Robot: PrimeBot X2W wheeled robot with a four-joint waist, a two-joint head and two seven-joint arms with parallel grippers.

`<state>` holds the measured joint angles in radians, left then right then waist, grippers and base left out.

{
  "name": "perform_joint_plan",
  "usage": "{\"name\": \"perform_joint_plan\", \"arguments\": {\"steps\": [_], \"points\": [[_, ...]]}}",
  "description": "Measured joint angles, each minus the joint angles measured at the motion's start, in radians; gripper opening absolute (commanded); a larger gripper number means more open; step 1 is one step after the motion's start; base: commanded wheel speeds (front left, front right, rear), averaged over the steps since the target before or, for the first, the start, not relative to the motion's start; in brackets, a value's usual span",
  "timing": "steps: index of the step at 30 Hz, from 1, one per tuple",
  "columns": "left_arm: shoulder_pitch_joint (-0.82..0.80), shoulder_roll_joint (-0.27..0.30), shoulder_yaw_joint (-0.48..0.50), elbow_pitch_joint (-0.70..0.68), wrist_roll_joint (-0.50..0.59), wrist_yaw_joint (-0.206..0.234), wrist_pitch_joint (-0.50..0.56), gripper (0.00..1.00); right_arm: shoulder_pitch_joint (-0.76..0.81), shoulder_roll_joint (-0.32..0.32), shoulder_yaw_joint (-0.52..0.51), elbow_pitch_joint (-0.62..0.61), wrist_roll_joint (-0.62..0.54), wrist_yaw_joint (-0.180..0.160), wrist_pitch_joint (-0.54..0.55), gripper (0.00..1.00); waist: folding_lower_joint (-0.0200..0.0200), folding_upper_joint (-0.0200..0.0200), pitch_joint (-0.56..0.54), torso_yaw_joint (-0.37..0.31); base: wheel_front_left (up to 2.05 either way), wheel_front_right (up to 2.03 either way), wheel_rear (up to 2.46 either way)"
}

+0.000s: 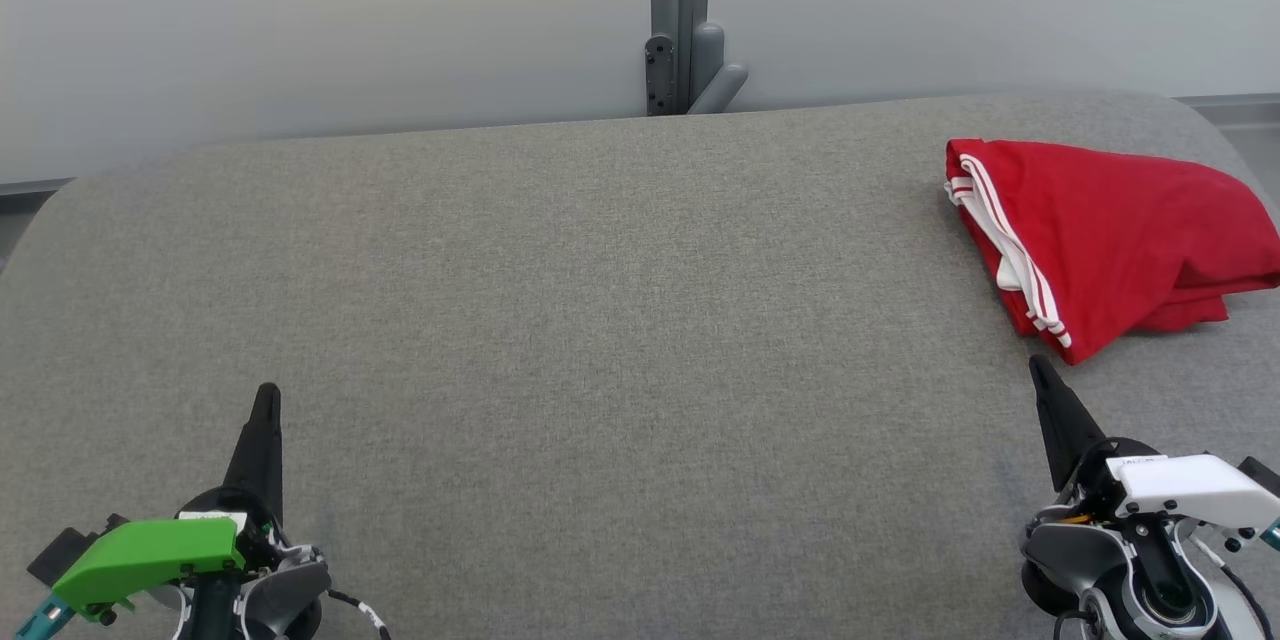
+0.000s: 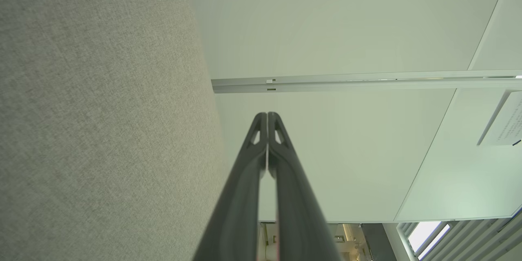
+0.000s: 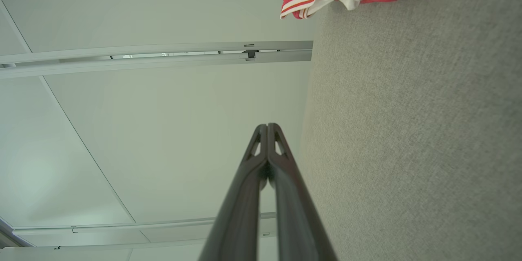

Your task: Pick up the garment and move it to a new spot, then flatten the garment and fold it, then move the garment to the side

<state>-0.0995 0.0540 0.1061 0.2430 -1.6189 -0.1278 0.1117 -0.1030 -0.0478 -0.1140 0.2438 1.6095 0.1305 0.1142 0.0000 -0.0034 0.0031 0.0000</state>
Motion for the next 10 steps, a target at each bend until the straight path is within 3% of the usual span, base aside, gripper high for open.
{"name": "perform_joint_plan", "arguments": {"steps": [10], "points": [[0.000,-0.001,0.001,0.000,0.000,0.000,0.000,0.00,0.000,0.000,0.000,0.000,0.000,0.000,0.000,0.00,0.0000,0.0000,0.000,0.000,0.00,0.00,0.00]]}}
